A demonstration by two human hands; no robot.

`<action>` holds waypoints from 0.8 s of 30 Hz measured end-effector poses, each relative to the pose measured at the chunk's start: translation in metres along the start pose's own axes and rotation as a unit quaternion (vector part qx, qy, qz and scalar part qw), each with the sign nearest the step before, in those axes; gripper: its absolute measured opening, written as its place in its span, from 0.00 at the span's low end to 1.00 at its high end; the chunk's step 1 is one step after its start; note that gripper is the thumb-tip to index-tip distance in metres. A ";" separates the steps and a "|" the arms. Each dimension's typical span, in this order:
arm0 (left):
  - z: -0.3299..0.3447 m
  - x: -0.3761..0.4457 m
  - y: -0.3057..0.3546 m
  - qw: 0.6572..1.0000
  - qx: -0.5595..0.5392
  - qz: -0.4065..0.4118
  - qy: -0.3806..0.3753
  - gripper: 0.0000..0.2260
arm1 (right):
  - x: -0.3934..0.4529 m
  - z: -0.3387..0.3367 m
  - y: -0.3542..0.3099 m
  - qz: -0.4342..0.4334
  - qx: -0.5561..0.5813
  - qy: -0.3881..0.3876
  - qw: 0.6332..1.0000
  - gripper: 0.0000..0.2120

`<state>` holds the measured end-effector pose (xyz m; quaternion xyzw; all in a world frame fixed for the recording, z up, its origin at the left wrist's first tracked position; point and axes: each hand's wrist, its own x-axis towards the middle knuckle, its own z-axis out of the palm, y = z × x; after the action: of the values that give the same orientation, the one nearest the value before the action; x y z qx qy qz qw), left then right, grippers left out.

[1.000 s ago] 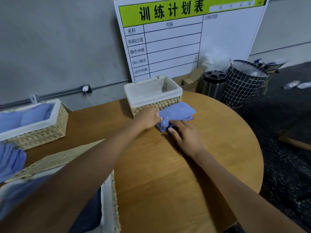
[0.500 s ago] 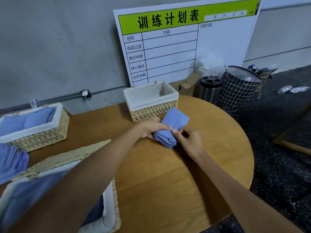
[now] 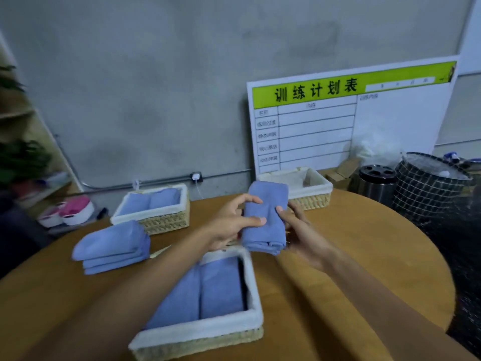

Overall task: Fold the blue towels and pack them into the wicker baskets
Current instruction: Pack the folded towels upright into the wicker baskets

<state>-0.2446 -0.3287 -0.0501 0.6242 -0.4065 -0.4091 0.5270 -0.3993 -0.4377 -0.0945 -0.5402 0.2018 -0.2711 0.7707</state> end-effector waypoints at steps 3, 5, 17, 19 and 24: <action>-0.033 -0.047 0.001 1.000 0.020 -0.012 0.015 0.15 | -0.005 0.037 0.003 -0.006 -0.050 -0.027 0.998 0.29; -0.050 -0.074 -0.005 0.999 0.019 -0.025 0.021 0.12 | -0.012 0.057 0.009 -0.001 -0.100 -0.040 0.994 0.32; -0.067 -0.117 -0.057 0.981 0.164 -0.086 0.055 0.15 | -0.038 0.096 0.030 -0.034 -0.493 -0.112 0.862 0.37; -0.062 -0.112 -0.061 0.966 0.238 -0.084 0.051 0.15 | -0.036 0.101 0.036 -0.054 -0.591 -0.120 0.796 0.37; -0.060 -0.099 -0.061 0.929 0.361 -0.084 -0.005 0.15 | -0.031 0.116 0.049 -0.028 -0.699 -0.126 0.703 0.24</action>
<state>-0.2173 -0.2090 -0.0959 0.8019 -0.4760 -0.2806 0.2274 -0.3434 -0.3215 -0.1010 -0.9586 0.2191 -0.0032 0.1819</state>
